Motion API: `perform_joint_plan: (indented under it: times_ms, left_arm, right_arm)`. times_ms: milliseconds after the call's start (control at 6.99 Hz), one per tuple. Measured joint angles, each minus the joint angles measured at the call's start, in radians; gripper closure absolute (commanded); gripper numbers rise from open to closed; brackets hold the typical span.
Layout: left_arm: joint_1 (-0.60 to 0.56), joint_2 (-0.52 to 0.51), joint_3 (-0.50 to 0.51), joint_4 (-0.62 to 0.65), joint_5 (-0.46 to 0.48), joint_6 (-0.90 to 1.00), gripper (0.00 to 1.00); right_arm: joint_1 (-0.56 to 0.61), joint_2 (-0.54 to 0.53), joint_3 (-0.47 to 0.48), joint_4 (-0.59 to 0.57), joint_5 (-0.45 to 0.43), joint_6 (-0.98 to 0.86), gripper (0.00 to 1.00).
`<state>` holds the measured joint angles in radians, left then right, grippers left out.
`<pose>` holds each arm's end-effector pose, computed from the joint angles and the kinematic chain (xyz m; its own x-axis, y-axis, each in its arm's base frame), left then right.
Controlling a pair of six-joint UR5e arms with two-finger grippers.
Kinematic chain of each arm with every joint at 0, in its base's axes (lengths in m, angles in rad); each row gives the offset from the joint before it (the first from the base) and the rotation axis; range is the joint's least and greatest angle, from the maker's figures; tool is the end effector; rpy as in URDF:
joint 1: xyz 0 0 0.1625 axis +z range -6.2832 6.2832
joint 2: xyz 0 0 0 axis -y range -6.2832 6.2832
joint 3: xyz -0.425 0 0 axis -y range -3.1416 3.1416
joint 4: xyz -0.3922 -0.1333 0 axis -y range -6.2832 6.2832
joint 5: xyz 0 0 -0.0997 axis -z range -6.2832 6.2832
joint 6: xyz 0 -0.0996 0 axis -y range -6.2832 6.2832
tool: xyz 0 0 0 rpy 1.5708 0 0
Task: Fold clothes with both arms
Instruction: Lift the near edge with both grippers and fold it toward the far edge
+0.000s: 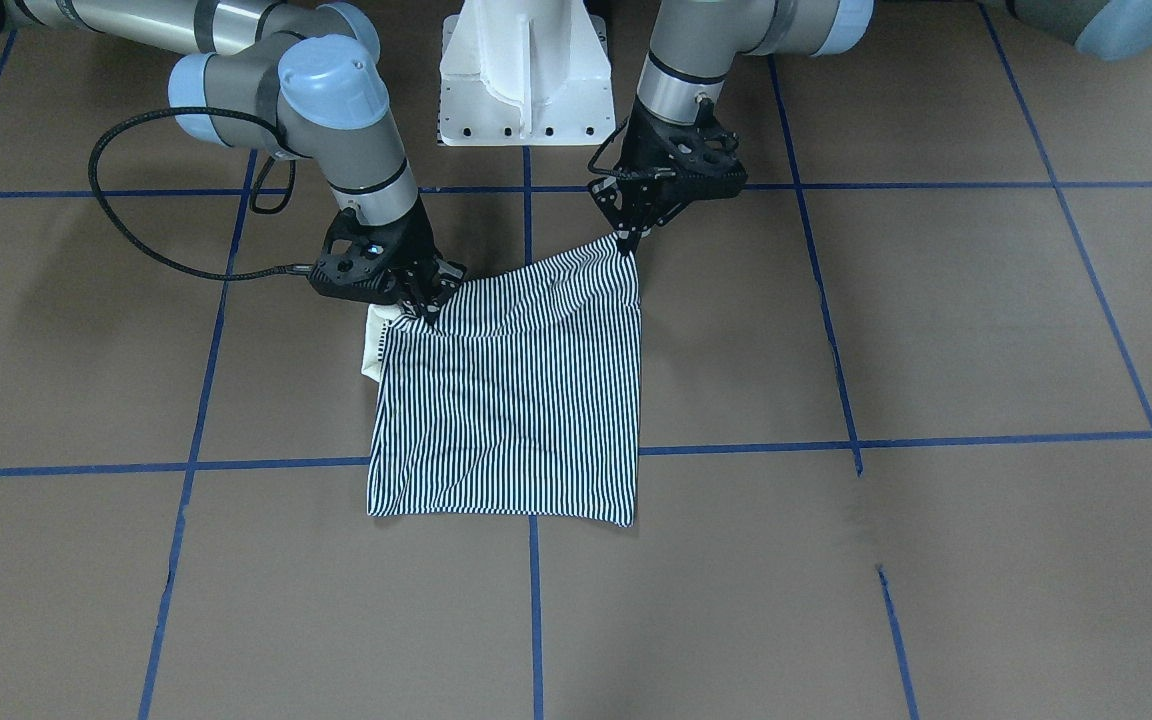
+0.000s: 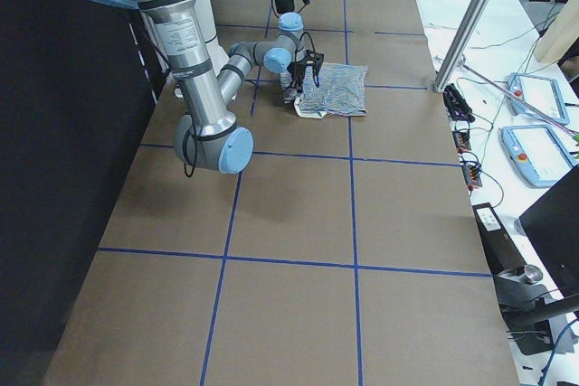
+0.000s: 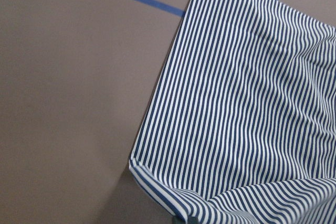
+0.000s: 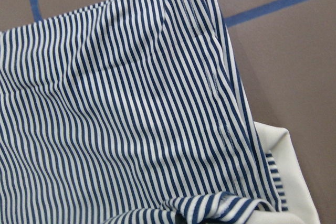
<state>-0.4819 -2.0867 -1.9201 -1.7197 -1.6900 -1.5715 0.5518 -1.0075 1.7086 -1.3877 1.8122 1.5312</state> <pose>0.4759 -0.3860 0.2012 0.4679 -0.2455 -0.8490 0.3710 0.9264 -0.0634 -0.5086 -0.4417 0.2530 0.5533 0.2955 0.7788 -0.3299 0.9362 -0.1208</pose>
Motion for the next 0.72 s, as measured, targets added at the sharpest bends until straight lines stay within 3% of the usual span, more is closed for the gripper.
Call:
perform_joint_plan:
  times_ms: [429, 573, 716]
  left_arm:
    - [-0.037, -0.035, 0.112, -0.105, -0.001, -0.021, 1.00]
    - [-0.078, -0.089, 0.201, -0.141, -0.015, -0.045, 1.00]
    - [-0.147, -0.161, 0.350, -0.208, -0.046, -0.056, 1.00]
  right_arm:
    - [0.059, 0.040, -0.065, 0.026, 0.024, 0.000, 1.00]
    - [0.094, 0.087, -0.139, 0.027, 0.049, -0.002, 1.00]
    - [0.156, 0.174, -0.274, 0.027, 0.114, -0.009, 1.00]
